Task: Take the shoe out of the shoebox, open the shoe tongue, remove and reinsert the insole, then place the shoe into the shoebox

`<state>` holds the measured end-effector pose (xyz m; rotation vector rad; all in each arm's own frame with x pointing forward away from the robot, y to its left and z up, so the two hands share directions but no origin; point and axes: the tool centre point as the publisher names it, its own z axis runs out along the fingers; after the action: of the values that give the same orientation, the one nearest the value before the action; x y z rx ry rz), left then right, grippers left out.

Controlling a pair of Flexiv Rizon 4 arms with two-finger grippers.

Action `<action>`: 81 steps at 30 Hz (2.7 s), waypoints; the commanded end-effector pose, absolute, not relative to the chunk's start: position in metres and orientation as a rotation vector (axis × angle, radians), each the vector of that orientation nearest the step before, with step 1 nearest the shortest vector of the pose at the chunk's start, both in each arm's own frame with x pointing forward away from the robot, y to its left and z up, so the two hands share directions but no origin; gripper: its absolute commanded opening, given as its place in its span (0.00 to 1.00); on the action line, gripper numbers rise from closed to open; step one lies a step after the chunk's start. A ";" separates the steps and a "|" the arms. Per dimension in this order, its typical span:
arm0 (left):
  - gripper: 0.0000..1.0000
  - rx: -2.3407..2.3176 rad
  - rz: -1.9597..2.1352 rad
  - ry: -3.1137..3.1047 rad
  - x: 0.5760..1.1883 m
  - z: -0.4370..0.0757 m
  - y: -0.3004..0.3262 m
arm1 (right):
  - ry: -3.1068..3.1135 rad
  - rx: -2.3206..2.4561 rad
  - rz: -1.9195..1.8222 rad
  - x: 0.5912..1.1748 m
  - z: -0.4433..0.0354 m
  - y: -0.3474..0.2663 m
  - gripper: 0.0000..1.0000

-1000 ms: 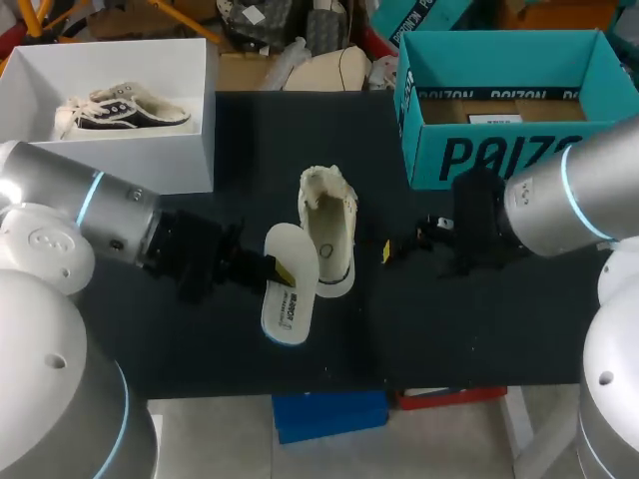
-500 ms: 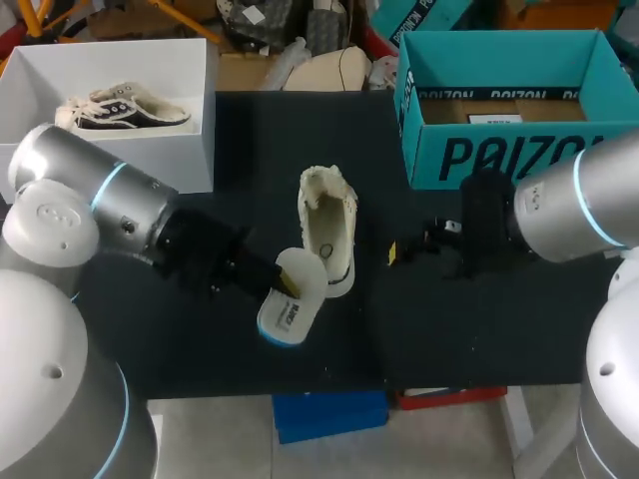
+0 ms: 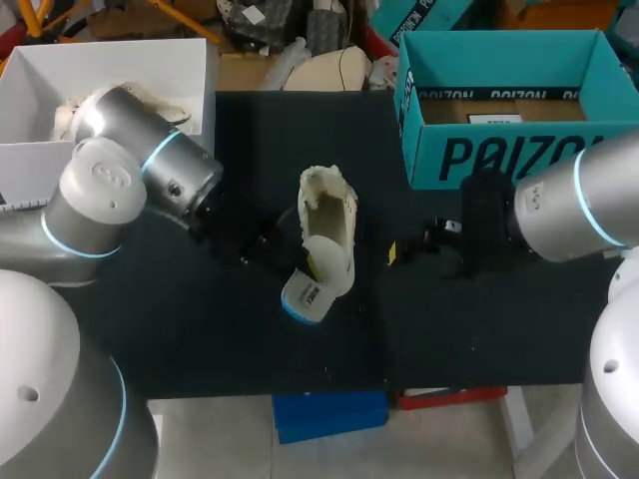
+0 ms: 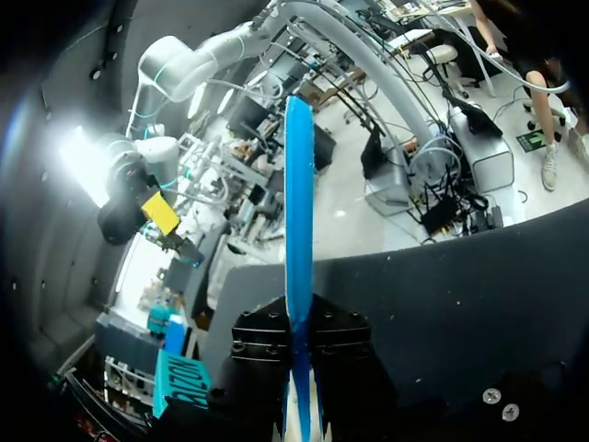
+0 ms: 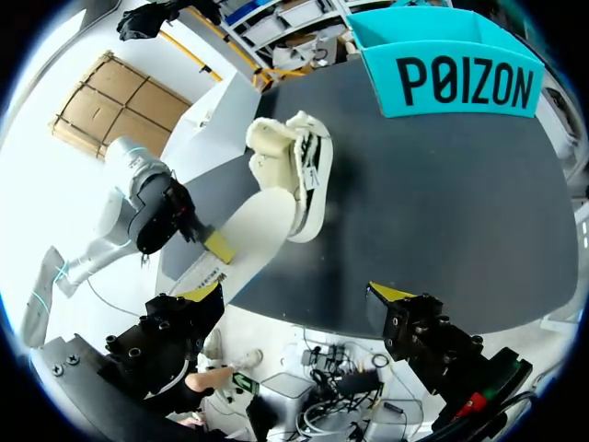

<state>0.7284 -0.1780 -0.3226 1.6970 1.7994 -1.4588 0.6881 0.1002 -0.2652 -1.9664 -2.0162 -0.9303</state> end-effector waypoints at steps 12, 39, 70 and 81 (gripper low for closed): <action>0.00 1.788 -1.438 1.863 0.765 -0.340 -0.190 | -2.017 -1.971 -0.930 0.688 -0.266 0.102 1.00; 0.00 1.689 -1.222 1.912 0.855 -0.380 -0.215 | -2.017 -1.971 -0.930 0.688 -0.266 0.102 1.00; 0.00 1.885 -1.181 1.872 0.783 -0.344 -0.189 | -2.017 -1.971 -0.930 0.688 -0.266 0.102 1.00; 0.00 1.774 -1.082 1.957 0.797 -0.350 -0.189 | -2.017 -1.971 -0.930 0.688 -0.266 0.102 1.00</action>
<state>0.8026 -0.1880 -0.3456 1.7986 1.9464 -1.1262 0.6877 0.1009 -0.2656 -1.9695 -2.0166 -0.9316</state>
